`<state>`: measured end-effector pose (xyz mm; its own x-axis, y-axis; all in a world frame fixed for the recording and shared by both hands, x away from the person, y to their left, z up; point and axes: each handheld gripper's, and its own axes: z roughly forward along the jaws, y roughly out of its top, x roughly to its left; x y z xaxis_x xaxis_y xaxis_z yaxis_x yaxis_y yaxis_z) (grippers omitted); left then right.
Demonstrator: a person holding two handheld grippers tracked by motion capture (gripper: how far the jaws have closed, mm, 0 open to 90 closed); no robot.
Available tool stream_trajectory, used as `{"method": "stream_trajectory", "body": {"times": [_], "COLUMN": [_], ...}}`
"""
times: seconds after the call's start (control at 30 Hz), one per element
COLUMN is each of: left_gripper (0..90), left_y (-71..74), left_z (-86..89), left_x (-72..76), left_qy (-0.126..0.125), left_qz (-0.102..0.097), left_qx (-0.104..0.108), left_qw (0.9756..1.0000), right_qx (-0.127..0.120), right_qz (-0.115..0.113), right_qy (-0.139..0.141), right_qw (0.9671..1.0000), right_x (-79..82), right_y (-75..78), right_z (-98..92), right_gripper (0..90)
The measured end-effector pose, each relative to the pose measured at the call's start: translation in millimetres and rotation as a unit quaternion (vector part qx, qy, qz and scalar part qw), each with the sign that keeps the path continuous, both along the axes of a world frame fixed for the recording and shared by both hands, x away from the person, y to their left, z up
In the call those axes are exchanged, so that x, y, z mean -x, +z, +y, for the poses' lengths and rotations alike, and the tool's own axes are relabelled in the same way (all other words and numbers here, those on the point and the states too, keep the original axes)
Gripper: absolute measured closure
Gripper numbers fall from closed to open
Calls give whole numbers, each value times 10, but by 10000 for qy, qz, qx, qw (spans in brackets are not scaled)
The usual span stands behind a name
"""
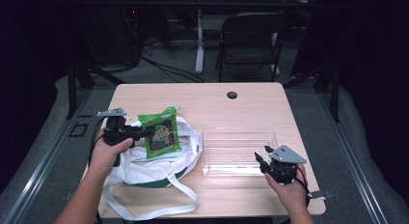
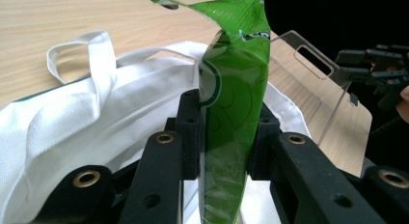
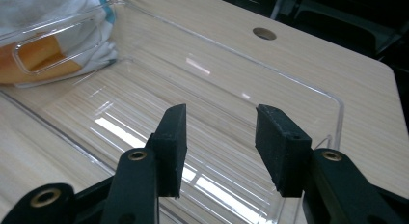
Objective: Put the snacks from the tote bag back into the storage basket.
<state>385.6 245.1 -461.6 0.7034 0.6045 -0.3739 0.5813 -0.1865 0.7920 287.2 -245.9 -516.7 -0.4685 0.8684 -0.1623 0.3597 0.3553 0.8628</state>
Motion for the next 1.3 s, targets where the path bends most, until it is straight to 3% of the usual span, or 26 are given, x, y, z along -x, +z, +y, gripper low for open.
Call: {"method": "stream_trajectory", "body": {"times": [0.4,0.7,1.07,1.3], "left_gripper": [728,728,728,728], "left_y": [109,133,215,253], "left_z": [-87,-199,-315,-384], "left_x": [-30,-62,-80,-93], "left_qy": [-57,-159,-311,-384], "left_qz": [-190,-226,-306,-323], "left_qx": [122,220,256,258], "left_qw": [9997,9994,9987,9984], "right_qx": [189,351,543,660], "right_qz": [301,564,730,827], "right_qy": [204,464,904,1287], "right_qw": [9992,9967,9917,9860], "right_x": [-52,-134,-235,-330], "right_y": [79,158,316,491], "right_z": [88,169,248,305], "right_gripper": [623,656,665,664]}}
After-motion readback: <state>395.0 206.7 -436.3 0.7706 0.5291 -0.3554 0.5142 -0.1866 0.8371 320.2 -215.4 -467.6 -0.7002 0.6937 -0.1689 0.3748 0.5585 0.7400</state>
